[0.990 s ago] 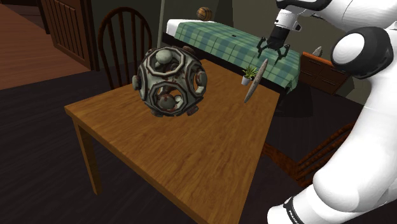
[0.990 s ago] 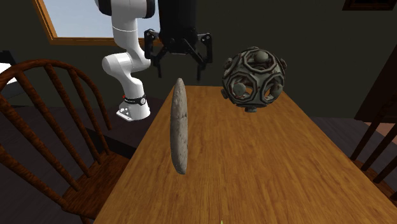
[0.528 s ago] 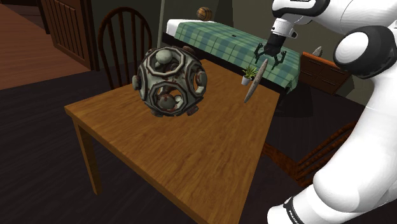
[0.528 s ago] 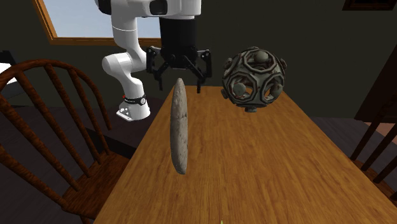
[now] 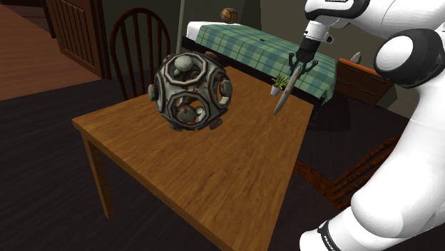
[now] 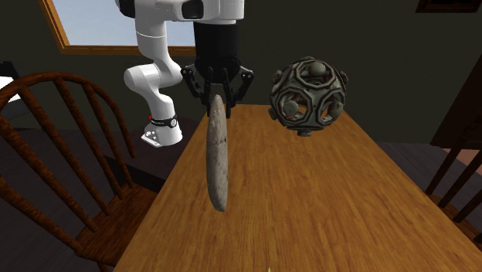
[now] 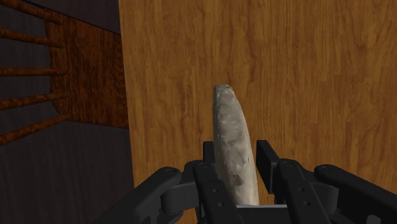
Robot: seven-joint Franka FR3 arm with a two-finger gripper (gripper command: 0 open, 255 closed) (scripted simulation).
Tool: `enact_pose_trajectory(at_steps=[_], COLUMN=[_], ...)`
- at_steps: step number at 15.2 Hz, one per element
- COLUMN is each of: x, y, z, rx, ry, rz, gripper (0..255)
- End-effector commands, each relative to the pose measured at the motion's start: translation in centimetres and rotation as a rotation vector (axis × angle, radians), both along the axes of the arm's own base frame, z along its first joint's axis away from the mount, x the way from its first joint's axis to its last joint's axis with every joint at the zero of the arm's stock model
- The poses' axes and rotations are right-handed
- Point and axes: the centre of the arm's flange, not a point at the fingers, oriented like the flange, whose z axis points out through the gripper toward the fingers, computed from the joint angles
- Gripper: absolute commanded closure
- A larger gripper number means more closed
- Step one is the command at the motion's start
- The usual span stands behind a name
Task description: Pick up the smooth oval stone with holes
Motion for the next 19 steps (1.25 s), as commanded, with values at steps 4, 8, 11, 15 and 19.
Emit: enact_pose_trajectory(at_steps=[4,8,11,15,19], x=[0.0,0.0,0.0,0.0,0.0], y=[0.1,0.1,0.1,0.1,0.1], z=[0.9,3.0,4.6,6.7,7.9], rx=[0.0,0.0,0.0,0.0,0.0], ry=[0.001,0.001,0.001,0.001,0.001], rz=[0.0,0.0,0.0,0.0,0.0], gripper=[255,255,255,255,255])
